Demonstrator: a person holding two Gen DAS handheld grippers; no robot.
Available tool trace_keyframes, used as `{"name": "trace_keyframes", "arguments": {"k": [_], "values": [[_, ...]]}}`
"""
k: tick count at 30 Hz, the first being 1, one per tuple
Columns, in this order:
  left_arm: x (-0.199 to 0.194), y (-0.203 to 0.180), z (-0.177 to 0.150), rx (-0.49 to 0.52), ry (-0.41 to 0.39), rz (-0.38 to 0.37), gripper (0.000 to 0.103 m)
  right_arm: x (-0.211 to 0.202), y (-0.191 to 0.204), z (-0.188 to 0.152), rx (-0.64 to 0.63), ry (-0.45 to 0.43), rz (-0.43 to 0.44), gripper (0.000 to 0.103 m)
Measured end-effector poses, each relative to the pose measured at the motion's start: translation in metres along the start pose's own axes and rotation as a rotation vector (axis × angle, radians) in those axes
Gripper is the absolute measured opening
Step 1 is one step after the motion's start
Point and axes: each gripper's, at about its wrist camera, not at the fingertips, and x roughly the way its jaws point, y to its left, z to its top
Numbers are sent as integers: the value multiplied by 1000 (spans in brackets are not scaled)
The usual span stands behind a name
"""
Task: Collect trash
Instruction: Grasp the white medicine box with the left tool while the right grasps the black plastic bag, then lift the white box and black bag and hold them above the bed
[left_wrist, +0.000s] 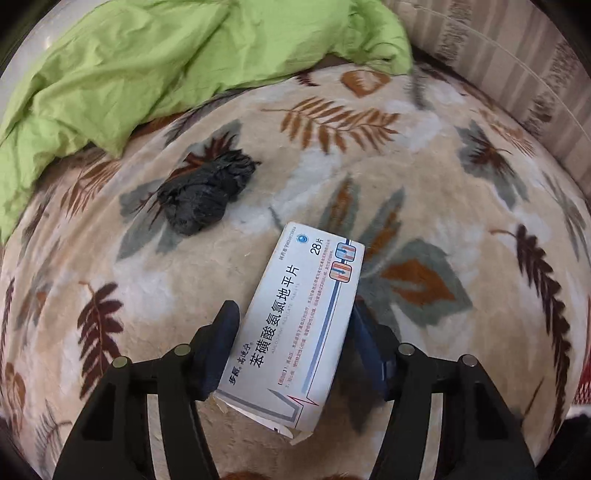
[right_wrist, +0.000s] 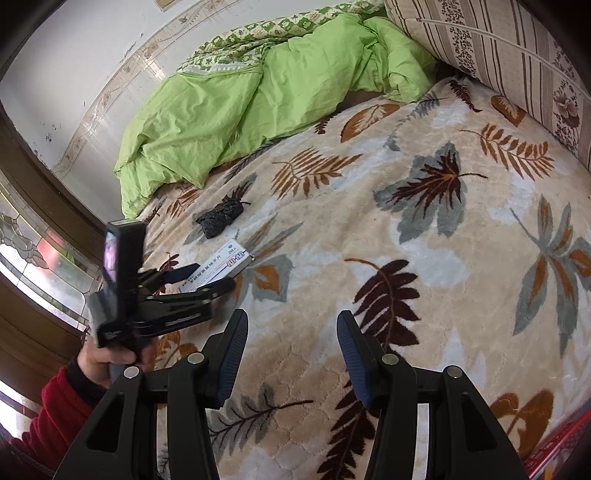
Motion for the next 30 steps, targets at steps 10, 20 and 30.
{"name": "trace_keyframes", "arguments": {"k": [10, 20, 30], "values": [[-73, 47, -56, -445, -142, 138, 54, 56, 44, 55, -46, 28, 55, 57], [-82, 98, -78, -595, -210, 267, 54, 203, 92, 109, 81, 172, 108, 57], [-80, 113, -81, -627, -204, 245, 54, 267, 121, 120, 64, 157, 42, 47]]}}
